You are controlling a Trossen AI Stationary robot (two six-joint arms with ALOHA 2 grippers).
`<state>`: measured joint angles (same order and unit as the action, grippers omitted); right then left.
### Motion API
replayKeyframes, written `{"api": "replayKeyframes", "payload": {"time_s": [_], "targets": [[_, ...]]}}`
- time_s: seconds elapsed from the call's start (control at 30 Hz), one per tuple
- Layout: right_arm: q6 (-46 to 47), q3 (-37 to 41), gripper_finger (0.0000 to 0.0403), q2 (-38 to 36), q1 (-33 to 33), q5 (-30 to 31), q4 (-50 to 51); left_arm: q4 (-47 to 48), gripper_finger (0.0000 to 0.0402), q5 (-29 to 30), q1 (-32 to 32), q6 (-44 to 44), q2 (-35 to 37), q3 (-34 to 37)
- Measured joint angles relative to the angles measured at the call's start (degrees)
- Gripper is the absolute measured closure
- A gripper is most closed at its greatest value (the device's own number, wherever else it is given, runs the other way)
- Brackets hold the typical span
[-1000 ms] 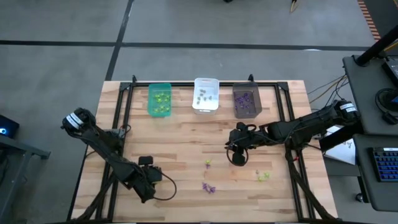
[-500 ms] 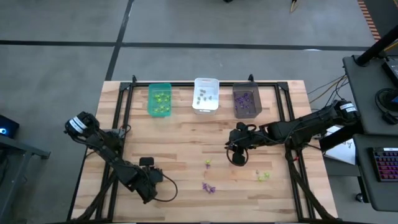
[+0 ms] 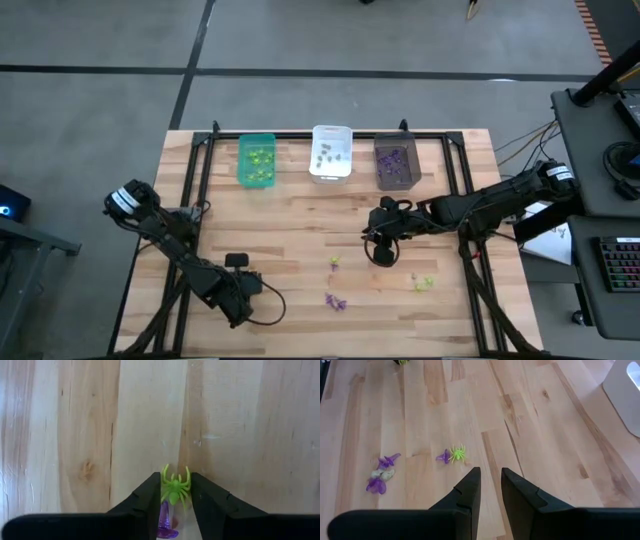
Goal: Sort Halloween decoration
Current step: Put the green spider toy into the blue bin
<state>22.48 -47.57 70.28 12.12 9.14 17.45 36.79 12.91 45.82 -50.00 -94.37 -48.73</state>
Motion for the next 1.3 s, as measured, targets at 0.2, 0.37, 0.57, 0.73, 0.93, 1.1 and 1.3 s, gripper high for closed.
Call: {"api": "replayKeyframes", "payload": {"time_s": [0.2,0.37,0.57,0.73,0.93,1.1,1.3], "targets": [[0.0,0.0,0.0335,0.0,0.0,0.0,0.0,-0.1,0.0325,0.1,-0.1,0.0,0.0,0.0],[0.0,0.0,0.0335,0.0,0.0,0.0,0.0,0.3,0.0326,0.5,-0.1,0.4,0.5,0.1],[0.0,0.0,0.0335,0.0,0.0,0.0,0.0,0.2,0.0326,0.5,-0.4,1.1,1.5,0.1],[0.0,0.0,0.0335,0.0,0.0,0.0,0.0,0.2,0.0326,1.1,-1.3,2.1,3.5,0.1],[0.0,0.0,0.0335,0.0,0.0,-0.1,0.1,0.2,0.0326,2.7,-5.2,7.3,6.3,0.1],[-0.1,0.0,0.0335,0.0,0.0,-0.1,0.2,0.8,0.0326,3.1,-11.5,15.7,8.9,-0.2],[-0.2,0.0,0.0335,0.0,0.0,-0.2,0.3,4.3,0.0326,3.1,-22.6,29.4,11.8,-1.8]]}}
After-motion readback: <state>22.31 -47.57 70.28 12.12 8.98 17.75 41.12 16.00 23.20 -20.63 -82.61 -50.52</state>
